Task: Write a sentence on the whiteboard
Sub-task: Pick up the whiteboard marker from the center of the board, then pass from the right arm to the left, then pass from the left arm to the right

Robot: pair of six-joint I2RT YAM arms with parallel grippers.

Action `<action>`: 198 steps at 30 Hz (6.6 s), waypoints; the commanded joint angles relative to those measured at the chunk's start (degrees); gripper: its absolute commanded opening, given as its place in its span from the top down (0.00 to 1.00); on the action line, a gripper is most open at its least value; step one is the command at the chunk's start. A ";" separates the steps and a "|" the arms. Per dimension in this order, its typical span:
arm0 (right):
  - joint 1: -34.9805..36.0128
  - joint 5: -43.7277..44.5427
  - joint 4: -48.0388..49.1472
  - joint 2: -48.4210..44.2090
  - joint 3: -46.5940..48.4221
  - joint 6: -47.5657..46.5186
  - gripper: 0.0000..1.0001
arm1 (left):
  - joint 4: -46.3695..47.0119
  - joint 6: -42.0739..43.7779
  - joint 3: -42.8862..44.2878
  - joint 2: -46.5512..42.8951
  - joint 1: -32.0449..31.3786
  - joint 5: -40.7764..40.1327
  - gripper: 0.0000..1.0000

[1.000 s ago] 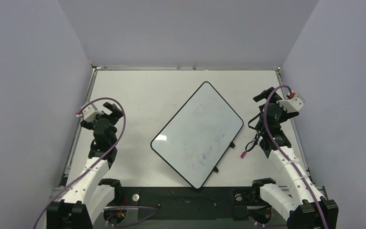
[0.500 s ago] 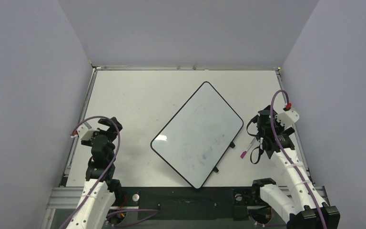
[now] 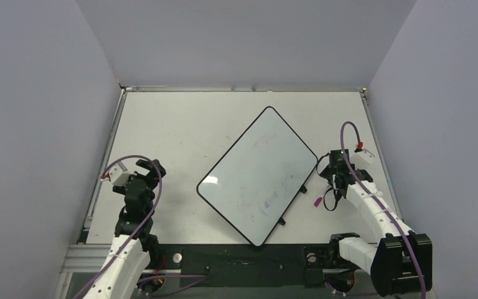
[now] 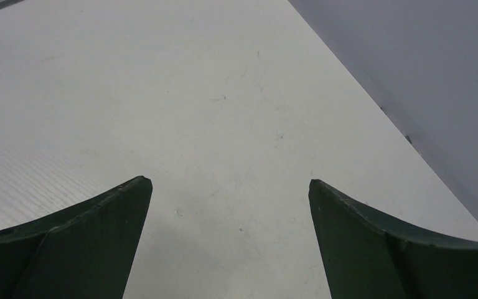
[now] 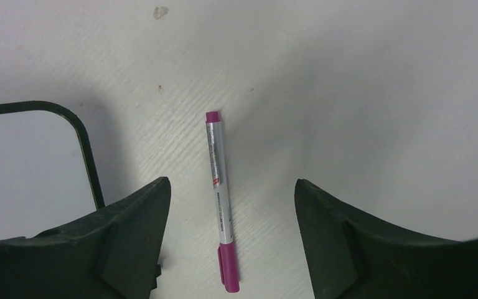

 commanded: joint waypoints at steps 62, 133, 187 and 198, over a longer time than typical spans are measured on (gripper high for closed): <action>6.15 -5.72 -0.91 -14.90 9.88 -4.85 1.00 | -6.59 9.37 15.11 -3.58 -3.37 9.63 0.06; 41.82 -14.92 56.44 -12.91 5.26 -3.89 1.00 | 51.88 4.34 30.02 41.94 -37.24 56.87 0.41; 38.78 -37.47 28.13 -13.37 14.86 -19.61 0.68 | 1.54 41.51 45.25 36.54 -38.43 69.08 1.00; 32.82 -52.92 22.60 -12.91 16.70 -22.82 0.73 | -3.21 46.41 48.39 38.01 -38.47 68.93 1.00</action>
